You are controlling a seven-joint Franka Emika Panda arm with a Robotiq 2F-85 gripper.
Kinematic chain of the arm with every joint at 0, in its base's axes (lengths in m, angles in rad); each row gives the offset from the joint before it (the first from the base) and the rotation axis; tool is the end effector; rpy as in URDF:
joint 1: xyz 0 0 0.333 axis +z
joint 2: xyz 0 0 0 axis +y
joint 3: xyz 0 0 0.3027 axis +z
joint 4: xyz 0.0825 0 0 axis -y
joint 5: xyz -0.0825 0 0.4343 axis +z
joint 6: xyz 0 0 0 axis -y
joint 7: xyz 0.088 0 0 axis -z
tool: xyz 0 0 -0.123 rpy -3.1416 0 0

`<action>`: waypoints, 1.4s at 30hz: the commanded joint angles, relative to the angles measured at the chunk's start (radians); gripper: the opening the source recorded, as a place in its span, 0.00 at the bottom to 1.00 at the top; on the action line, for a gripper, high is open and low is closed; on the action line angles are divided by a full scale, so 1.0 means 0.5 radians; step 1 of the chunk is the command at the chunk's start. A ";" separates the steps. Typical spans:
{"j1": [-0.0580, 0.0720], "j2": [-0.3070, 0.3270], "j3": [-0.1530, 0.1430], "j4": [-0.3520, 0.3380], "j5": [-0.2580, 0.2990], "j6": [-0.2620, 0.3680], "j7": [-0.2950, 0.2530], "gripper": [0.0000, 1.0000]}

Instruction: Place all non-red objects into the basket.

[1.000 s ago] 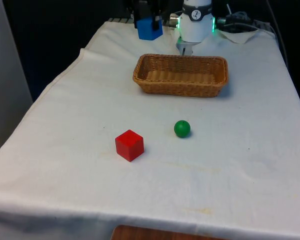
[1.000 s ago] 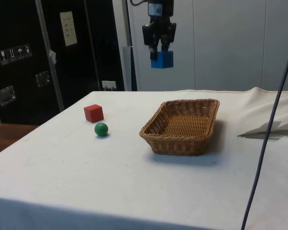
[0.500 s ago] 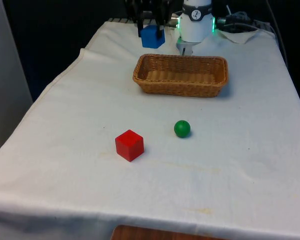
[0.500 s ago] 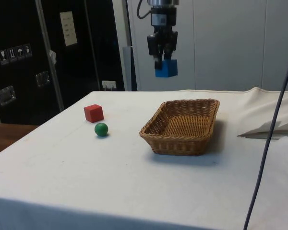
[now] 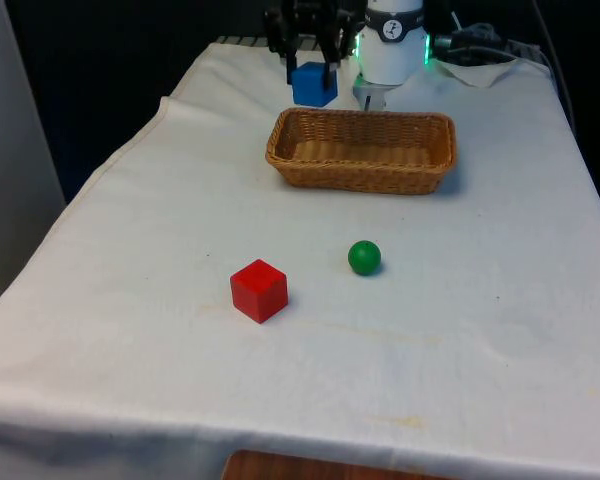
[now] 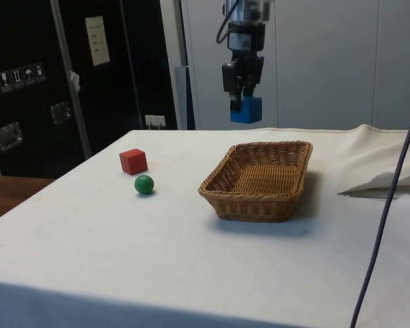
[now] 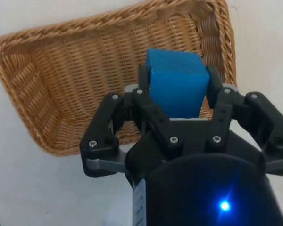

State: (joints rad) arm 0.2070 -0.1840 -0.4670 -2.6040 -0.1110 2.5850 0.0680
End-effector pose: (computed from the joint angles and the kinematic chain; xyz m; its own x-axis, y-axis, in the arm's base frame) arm 0.4667 -0.1132 0.2583 0.9609 -0.2340 0.1480 -0.2336 -0.9721 -0.0207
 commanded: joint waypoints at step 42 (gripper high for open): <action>0.026 0.346 0.134 -0.358 -0.036 0.740 0.194 0.64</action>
State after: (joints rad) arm 0.2180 -0.0010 -0.4020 -2.7760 -0.1410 2.9550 0.1710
